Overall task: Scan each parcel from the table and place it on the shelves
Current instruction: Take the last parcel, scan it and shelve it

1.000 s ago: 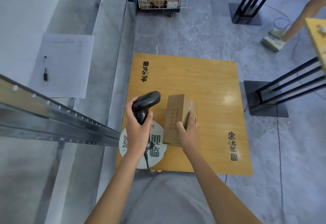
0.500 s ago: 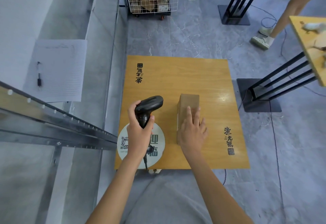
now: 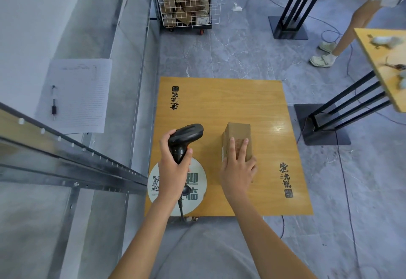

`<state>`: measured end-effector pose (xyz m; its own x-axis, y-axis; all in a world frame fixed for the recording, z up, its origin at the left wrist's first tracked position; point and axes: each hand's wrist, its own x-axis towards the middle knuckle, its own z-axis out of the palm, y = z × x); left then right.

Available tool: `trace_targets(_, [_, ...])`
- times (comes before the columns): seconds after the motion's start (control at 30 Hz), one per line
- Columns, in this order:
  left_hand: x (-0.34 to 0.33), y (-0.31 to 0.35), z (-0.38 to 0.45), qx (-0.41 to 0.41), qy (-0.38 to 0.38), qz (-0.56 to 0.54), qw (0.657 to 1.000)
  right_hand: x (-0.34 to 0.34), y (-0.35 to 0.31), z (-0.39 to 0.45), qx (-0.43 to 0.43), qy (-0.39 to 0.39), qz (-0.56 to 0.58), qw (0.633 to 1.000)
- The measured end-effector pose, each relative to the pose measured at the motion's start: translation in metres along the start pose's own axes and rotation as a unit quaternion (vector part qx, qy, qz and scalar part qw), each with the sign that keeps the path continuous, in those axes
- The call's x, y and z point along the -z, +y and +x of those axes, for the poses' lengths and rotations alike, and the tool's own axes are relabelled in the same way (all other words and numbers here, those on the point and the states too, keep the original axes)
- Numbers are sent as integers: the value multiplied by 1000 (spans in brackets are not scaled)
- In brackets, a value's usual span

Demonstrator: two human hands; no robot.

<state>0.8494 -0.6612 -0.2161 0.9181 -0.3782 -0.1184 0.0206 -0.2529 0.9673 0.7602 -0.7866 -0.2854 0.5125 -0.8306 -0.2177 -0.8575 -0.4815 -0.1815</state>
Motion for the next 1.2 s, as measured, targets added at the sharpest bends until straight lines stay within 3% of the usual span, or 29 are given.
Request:
trace_targets(0.13, [2, 0, 0, 7, 4, -22, 1000, 7, 5, 6, -10, -5, 22, 1000])
trace_targets(0.27, [2, 1, 3, 18, 17, -48, 999, 36, 9, 6, 24, 15, 168, 985])
trace_targets(0.33, [1, 2, 5, 29, 41, -71, 996, 54, 4, 7, 21, 11, 303, 953])
trace_targets(0.43, [3, 8, 12, 52, 74, -118, 989, 81, -7, 6, 10, -20, 497, 867])
trace_targets(0.5, [5, 11, 17, 91, 72, -159, 980, 92, -14, 1, 14, -50, 572, 818])
trace_targets(0.57, [5, 15, 20, 127, 64, -178, 974, 95, -21, -5, 24, -66, 595, 800])
trace_targets(0.7, [6, 22, 19, 129, 46, -200, 970, 95, -30, -13, 72, -49, 522, 849])
trace_targets(0.8, [7, 26, 16, 125, 62, -198, 970, 98, -35, -9, 91, -43, 396, 913])
trace_targets(0.93, [6, 32, 11, 105, 67, -188, 974, 108, -44, -8, 91, -27, 244, 965])
trace_targets(1.03, [5, 38, 11, 100, 72, -182, 976, 110, -49, -15, 88, -25, 162, 983])
trace_targets(1.2, [5, 40, 11, 92, 58, -196, 974, 104, -51, -19, 66, -33, 153, 985])
